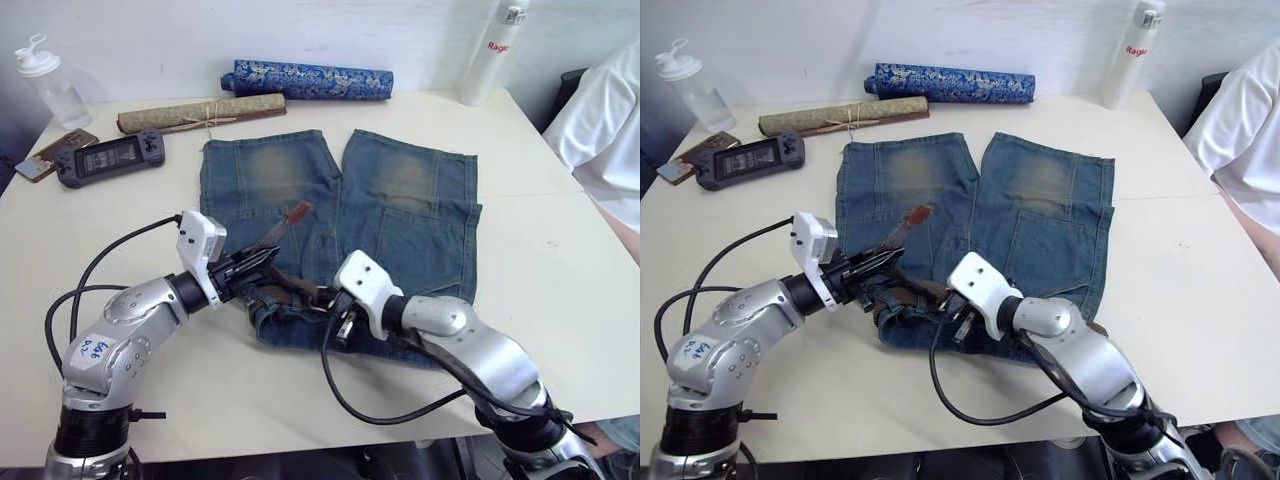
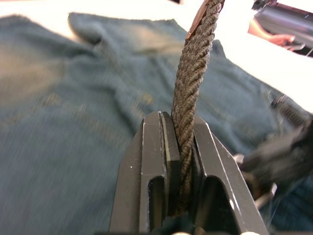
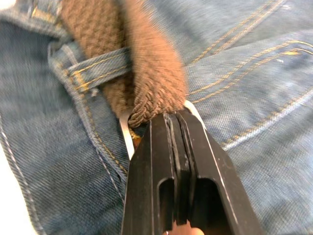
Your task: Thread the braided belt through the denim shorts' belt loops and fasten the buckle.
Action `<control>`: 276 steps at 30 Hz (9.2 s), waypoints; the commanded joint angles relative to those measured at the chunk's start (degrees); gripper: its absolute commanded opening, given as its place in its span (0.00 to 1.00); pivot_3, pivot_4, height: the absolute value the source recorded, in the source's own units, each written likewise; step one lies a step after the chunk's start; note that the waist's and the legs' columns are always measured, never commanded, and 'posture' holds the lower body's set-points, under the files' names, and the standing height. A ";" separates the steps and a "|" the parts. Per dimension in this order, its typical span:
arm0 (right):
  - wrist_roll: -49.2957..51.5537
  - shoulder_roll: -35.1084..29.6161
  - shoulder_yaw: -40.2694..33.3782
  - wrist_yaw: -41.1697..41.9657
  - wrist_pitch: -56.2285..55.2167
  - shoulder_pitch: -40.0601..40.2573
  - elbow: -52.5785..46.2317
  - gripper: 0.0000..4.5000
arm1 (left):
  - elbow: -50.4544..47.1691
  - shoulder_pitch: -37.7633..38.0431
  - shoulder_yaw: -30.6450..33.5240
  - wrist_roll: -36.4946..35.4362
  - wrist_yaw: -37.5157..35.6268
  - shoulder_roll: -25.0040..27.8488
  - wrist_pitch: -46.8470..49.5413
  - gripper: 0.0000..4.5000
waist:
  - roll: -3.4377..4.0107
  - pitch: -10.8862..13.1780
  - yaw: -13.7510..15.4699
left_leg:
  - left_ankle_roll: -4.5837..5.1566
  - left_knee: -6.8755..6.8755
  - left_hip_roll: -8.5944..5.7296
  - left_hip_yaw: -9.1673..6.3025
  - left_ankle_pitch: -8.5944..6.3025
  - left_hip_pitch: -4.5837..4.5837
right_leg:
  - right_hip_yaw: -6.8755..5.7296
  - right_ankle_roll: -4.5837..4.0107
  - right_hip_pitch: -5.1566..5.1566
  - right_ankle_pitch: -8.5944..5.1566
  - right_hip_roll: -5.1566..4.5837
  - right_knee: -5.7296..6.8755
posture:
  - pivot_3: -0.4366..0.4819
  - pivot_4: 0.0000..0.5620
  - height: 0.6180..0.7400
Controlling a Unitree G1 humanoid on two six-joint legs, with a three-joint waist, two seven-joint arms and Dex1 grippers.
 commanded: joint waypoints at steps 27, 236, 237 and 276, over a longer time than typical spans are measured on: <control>2.45 -0.44 1.34 -5.96 4.91 0.67 -3.89 0.02 | -2.85 -0.03 1.76 -0.47 0.12 0.87 0.86 0.00 | 0.07 0.05 -0.36 | 0.00 -0.13 0.01 -0.08 0.00 0.03 | -0.07 -0.01 -0.02 0.00 0.01 -0.02 | 0.48 0.27 0.22; -14.13 -12.74 9.38 -6.36 -24.68 9.59 -5.92 0.87 | 12.91 -17.86 -1.30 16.57 -20.23 3.72 -10.33 0.00 | 0.36 0.40 0.94 | -0.57 -5.90 -0.05 -0.59 2.65 3.03 | -1.08 1.06 3.05 2.31 0.05 -5.02 | 0.48 0.27 0.22; -14.73 -12.54 9.54 -6.79 -24.73 9.59 -5.63 0.87 | 13.03 -17.92 -1.32 16.54 -20.10 3.78 -10.18 0.00 | 0.36 0.40 0.93 | -0.57 -5.90 -0.05 -0.58 2.65 3.03 | -1.08 1.06 3.05 2.31 0.05 -5.02 | 0.48 0.27 0.22; -26.01 -4.42 9.73 -7.28 -30.73 7.02 -1.17 0.02 | 17.55 -14.12 -11.49 28.01 -21.89 10.36 -16.19 0.00 | 0.35 0.41 0.93 | -0.57 -5.68 -0.05 -0.59 2.66 3.01 | -1.06 0.99 2.98 2.27 0.05 -4.67 | 0.48 0.27 0.22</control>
